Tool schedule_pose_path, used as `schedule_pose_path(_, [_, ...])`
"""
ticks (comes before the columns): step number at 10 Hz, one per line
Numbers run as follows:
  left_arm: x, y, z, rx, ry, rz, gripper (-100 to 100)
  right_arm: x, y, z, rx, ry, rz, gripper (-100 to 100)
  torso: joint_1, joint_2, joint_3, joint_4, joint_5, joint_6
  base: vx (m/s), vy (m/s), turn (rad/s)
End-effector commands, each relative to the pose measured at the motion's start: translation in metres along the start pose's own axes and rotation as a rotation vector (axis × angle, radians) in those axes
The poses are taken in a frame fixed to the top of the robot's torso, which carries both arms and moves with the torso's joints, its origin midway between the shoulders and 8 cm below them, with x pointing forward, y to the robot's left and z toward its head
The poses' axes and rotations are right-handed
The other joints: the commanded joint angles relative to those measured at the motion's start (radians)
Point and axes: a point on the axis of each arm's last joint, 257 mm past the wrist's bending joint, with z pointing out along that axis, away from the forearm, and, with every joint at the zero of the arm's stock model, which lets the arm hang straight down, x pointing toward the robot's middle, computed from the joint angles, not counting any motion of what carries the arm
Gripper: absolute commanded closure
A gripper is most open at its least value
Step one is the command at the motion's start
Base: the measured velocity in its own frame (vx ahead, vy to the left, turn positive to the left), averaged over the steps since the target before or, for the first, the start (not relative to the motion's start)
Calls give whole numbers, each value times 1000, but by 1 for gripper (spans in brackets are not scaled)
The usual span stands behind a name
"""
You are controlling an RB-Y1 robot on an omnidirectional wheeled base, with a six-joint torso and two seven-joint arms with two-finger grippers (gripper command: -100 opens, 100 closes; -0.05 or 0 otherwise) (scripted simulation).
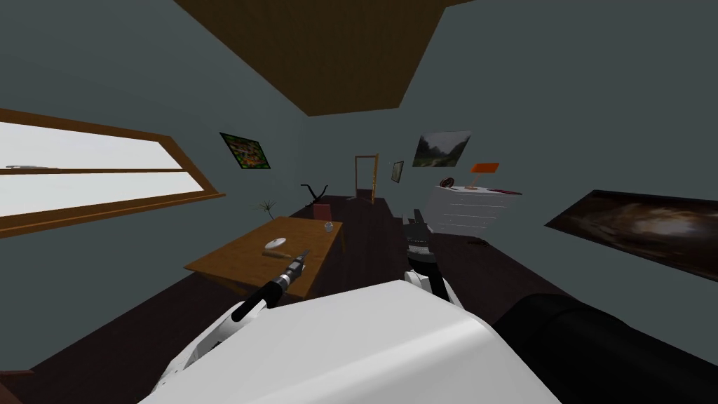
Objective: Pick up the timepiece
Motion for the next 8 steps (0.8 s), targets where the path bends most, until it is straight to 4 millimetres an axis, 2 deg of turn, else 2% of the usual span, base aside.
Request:
schedule_pose_path(1, [-6,41,-5,-106,3,3,-100,0,0,0,0,0,0,0,0,0,0,0,0,0,102,-6,-98])
schedule_pose_path(2, [-7,45,-5,-113,1,2,-100,0,0,0,0,0,0,0,0,-1,-1,0,0,0,82,-6,-28])
schedule_pose_path(4, [-19,95,-16,-249,2,6,-100,0,0,0,0,0,0,0,0,-1,-1,0,0,0,92,-10,-77])
schedule_pose_path(6, [-20,98,-17,-256,-1,5,-100,0,0,0,0,0,0,0,0,-1,-1,0,0,0,54,-4,-9])
schedule_pose_path(8, [-34,147,-35,-390,-6,7,-100,0,0,0,0,0,0,0,0,2,1,0,0,0,73,-5,-74])
